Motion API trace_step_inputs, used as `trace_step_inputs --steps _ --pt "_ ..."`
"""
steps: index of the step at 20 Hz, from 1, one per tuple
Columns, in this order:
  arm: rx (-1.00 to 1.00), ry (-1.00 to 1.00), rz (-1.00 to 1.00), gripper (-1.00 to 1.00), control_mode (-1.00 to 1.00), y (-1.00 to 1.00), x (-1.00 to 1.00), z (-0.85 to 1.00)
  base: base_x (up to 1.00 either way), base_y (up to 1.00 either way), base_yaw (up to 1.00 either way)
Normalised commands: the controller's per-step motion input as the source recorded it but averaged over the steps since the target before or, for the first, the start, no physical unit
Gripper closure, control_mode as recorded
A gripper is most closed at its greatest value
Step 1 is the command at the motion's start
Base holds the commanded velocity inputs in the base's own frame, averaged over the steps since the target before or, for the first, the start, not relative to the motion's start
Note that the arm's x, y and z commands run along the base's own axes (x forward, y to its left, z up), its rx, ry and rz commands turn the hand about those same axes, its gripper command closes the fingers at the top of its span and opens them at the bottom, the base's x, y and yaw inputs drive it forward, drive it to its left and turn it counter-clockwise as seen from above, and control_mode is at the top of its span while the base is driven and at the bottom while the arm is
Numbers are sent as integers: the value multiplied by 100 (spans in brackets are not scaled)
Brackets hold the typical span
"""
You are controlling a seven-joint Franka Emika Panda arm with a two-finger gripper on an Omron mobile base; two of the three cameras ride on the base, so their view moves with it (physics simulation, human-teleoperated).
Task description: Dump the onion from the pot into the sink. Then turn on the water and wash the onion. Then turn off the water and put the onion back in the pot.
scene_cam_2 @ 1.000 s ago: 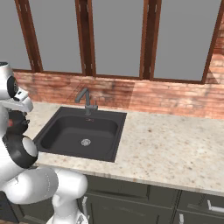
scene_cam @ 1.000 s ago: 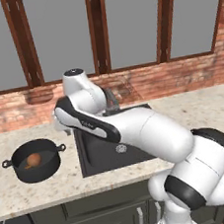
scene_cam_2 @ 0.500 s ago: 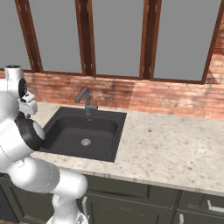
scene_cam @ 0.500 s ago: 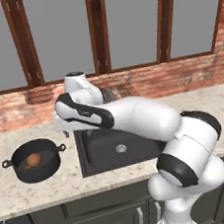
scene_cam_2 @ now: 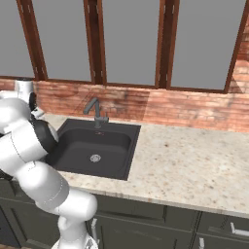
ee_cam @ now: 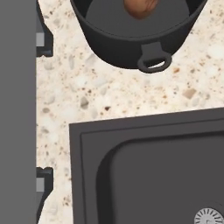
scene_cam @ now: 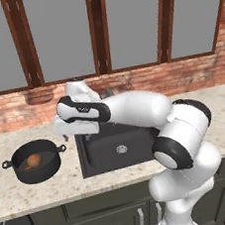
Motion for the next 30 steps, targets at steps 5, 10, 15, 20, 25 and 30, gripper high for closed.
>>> trace_step_inputs --steps 5,10,15,20,25,30 --pt "0 1 0 -100 -100 27 21 -22 0 0 0" --pt "0 0 0 -100 -100 37 18 -18 0 0 0" --pt "0 0 0 -100 -100 27 18 -16 0 0 0" --pt "0 0 0 -100 -100 13 14 -16 0 0 0" --pt "0 0 -1 -100 -100 10 11 -13 0 0 0" --pt "-2 0 0 -100 -100 10 12 -14 0 0 0"
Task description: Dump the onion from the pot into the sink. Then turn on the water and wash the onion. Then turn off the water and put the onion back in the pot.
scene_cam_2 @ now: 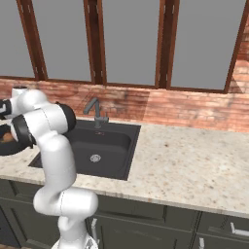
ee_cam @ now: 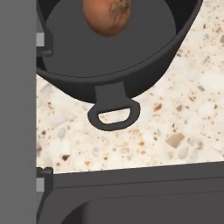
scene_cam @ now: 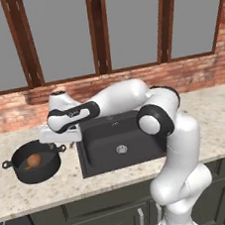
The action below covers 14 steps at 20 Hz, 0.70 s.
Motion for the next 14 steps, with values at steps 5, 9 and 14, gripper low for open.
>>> trace_step_inputs --steps 5,9,14 --pt "-4 -3 -1 -100 -100 7 9 -16 0 0 0" --pt "-6 -6 -2 -100 -100 6 9 -13 0 0 0" --pt "-4 -4 -2 -100 -100 8 14 -12 0 0 0"
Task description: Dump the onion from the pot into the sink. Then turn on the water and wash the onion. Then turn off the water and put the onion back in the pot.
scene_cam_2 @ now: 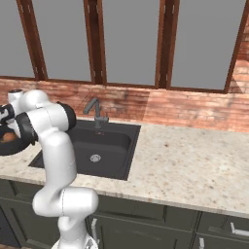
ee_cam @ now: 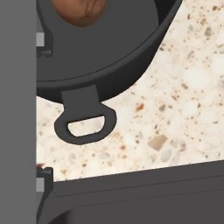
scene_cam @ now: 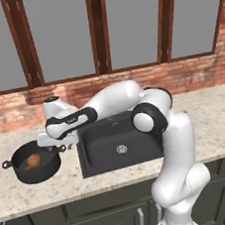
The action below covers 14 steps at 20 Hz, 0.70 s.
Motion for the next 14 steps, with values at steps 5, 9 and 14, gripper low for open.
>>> trace_step_inputs --steps 5,9,14 --pt "-1 -1 -2 -100 -100 6 18 -15 0 0 0" --pt "-1 0 -2 -100 -100 3 18 -16 0 0 0" --pt "-1 0 -2 -100 -100 3 20 -14 0 0 0"
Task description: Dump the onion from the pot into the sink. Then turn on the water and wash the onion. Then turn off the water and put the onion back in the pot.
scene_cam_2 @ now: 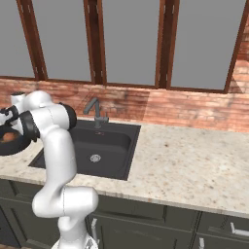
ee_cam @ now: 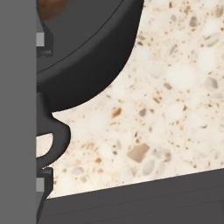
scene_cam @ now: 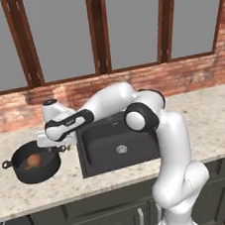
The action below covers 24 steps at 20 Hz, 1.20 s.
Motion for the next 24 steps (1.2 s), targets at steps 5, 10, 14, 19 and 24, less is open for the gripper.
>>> trace_step_inputs --steps 5,10,14,19,24 --pt "-1 0 -2 -100 -100 7 19 -16 0 0 0" --pt "0 0 -1 -100 -100 12 10 -26 0 0 0" --pt "0 0 0 100 -100 16 0 -37 0 0 0" --pt "0 0 0 100 -100 9 -6 -32 0 0 0" --pt "0 -1 0 100 -100 0 -27 -9 0 0 0"
